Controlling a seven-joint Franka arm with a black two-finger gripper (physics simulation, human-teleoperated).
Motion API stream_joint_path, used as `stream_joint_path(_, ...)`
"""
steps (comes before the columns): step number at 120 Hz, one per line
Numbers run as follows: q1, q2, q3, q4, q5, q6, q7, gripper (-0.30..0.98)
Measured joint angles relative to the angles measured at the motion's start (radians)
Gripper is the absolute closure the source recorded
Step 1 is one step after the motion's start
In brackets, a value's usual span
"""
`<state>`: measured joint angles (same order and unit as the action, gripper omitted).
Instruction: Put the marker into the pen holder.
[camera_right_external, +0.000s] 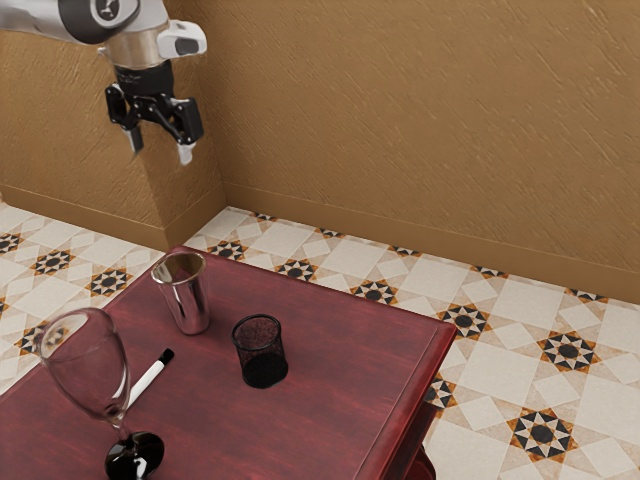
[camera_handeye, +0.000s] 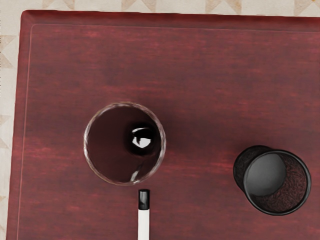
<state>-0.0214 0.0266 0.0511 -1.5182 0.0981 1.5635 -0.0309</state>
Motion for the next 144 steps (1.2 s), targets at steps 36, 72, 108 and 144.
stream_joint_path(36,0.008,-0.004,0.001,-0.005,-0.025,0.072,-0.011,0.00)
stream_joint_path(72,-0.002,-0.325,0.087,-0.716,0.017,0.144,-0.033,0.00)
stream_joint_path(108,0.006,-0.218,0.128,-0.901,0.018,0.436,-0.052,0.00)
stream_joint_path(144,0.027,-0.011,0.135,-0.903,0.012,0.686,-0.011,0.00)
